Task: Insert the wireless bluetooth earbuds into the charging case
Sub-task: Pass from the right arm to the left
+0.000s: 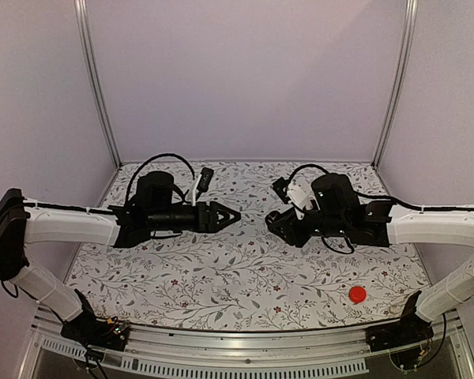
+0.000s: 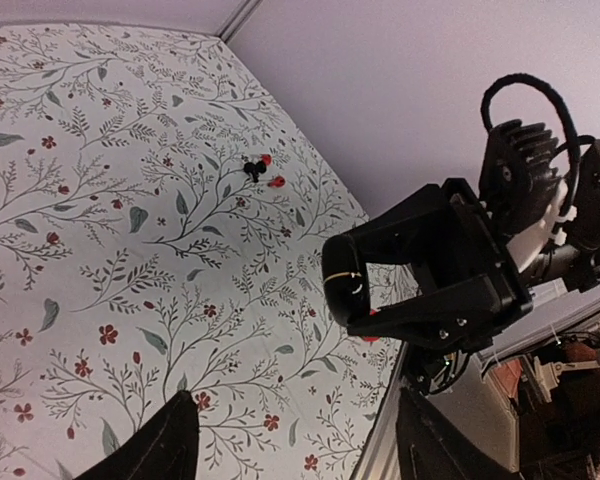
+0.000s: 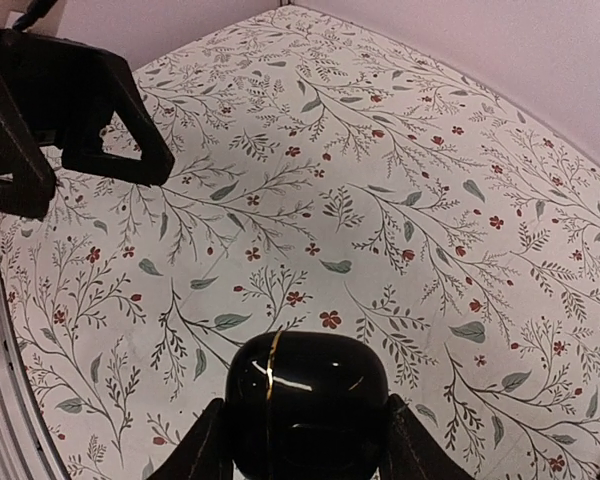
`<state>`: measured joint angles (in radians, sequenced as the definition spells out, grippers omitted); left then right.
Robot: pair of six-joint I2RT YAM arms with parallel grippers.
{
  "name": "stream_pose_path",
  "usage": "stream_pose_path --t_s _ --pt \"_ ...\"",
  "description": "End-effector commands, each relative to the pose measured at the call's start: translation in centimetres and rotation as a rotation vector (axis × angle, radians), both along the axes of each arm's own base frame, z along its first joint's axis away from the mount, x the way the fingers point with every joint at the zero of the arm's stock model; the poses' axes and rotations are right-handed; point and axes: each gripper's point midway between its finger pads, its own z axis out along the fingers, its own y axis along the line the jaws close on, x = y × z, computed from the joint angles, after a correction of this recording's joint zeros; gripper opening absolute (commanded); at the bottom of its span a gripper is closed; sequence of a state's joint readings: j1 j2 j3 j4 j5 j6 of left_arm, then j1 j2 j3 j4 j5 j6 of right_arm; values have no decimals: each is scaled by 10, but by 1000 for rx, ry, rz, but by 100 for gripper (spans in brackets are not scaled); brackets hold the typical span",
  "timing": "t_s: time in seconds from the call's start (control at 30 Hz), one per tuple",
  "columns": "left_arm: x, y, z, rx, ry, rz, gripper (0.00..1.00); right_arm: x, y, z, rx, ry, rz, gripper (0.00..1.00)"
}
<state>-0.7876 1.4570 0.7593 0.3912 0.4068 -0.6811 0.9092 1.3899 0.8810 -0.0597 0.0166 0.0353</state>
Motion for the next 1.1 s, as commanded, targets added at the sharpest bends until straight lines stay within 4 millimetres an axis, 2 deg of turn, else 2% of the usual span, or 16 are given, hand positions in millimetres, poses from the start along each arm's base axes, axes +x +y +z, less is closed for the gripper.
stream_pose_path --t_s 0.0,0.2,0.33,0.5,0.8,0.93,1.07 --pt "-14 -30 7 -40 26 -81 65 -9 14 35 44 -118 71 42" --pt "-24 -55 7 -52 37 -136 59 -21 24 34 23 -138 103 42" --pt "-29 -66 6 -55 34 -155 56 -26 30 33 17 -141 120 42" --pt "-30 -71 2 -67 49 -172 50 -27 33 32 8 -143 122 42" --pt "-31 -77 -5 -68 64 -183 45 -29 37 25 -17 -148 133 42" --pt "-33 -81 -9 -65 76 -203 38 -28 37 21 -34 -152 127 42" --pt "-35 -83 -8 -70 74 -216 26 -26 37 20 -42 -157 118 42"
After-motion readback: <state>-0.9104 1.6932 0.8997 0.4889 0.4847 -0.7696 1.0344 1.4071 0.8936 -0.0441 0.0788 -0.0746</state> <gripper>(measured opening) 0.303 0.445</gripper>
